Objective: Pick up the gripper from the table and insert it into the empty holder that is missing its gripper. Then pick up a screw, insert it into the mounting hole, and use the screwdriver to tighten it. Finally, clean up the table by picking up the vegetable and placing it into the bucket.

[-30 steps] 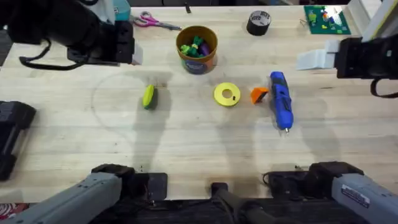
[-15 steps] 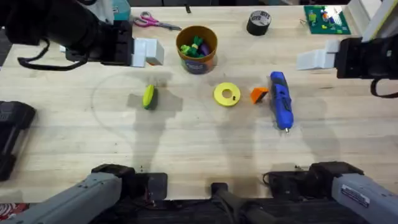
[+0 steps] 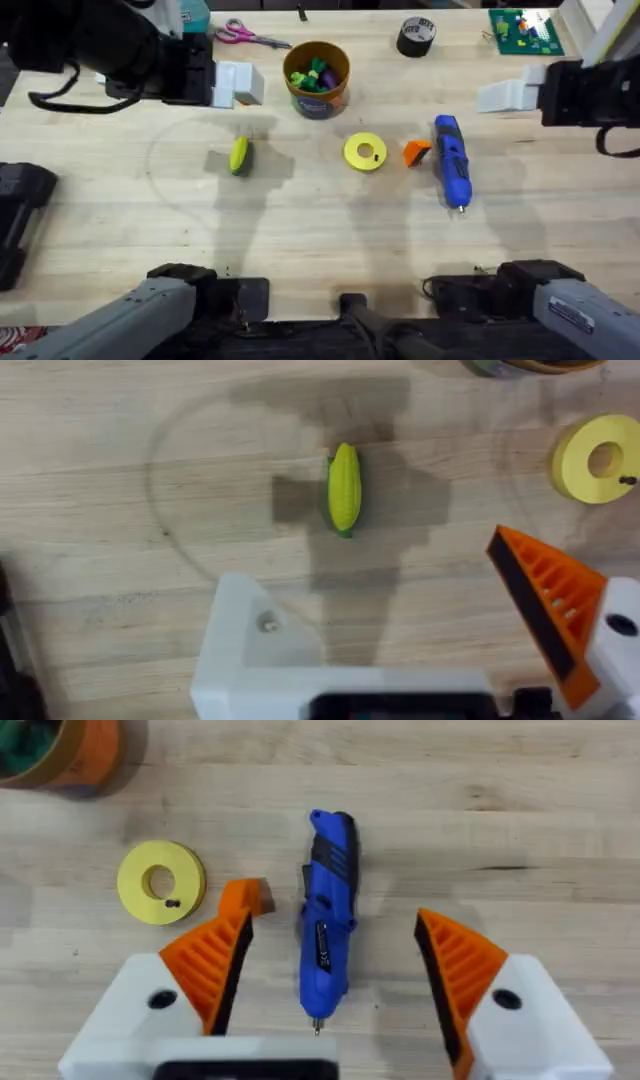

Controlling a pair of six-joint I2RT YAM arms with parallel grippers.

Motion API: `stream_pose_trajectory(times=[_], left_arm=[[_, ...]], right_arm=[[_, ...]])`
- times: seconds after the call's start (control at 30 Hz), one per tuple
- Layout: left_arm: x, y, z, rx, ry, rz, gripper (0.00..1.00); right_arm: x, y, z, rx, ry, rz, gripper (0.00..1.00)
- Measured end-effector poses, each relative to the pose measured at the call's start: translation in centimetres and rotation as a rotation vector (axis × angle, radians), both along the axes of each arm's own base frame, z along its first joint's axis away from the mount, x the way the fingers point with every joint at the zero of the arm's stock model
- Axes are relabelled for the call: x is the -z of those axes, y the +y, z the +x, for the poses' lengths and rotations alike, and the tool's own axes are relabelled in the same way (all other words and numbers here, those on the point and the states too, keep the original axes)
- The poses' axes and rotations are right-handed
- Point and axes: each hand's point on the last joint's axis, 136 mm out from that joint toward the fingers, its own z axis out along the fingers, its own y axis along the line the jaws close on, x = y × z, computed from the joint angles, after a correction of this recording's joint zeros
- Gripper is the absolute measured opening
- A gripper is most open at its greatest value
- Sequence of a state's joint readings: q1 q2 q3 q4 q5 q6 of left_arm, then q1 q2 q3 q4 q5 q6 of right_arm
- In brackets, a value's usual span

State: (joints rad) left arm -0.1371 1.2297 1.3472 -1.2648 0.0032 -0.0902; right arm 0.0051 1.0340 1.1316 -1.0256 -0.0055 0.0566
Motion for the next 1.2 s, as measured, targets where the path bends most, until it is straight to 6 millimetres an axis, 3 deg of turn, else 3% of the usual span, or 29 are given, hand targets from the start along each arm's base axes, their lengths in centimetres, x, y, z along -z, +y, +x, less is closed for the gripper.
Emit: stream_pose_trajectory(times=[0.23,0.53,0.93,1.2], left_arm=[[0.3,0.6,-0.7,-0.011,0.029,0.029,0.986],[-0.4,1.2,0.9,-0.033,-0.041,0.065,0.986],[-3.7,2.2,7.0,-0.104,-0.368,0.101,0.986],[-3.0,1.7,7.2,-0.108,-0.644,0.029,0.986]], right_arm=[[0.0,0.0,0.0,0.000,0.001,0.000,0.996],[0.0,0.0,0.0,0.000,0.000,0.000,0.996],[0.0,0.0,0.0,0.000,0.001,0.000,0.996],[0.0,0.0,0.0,0.000,0.001,0.000,0.996]])
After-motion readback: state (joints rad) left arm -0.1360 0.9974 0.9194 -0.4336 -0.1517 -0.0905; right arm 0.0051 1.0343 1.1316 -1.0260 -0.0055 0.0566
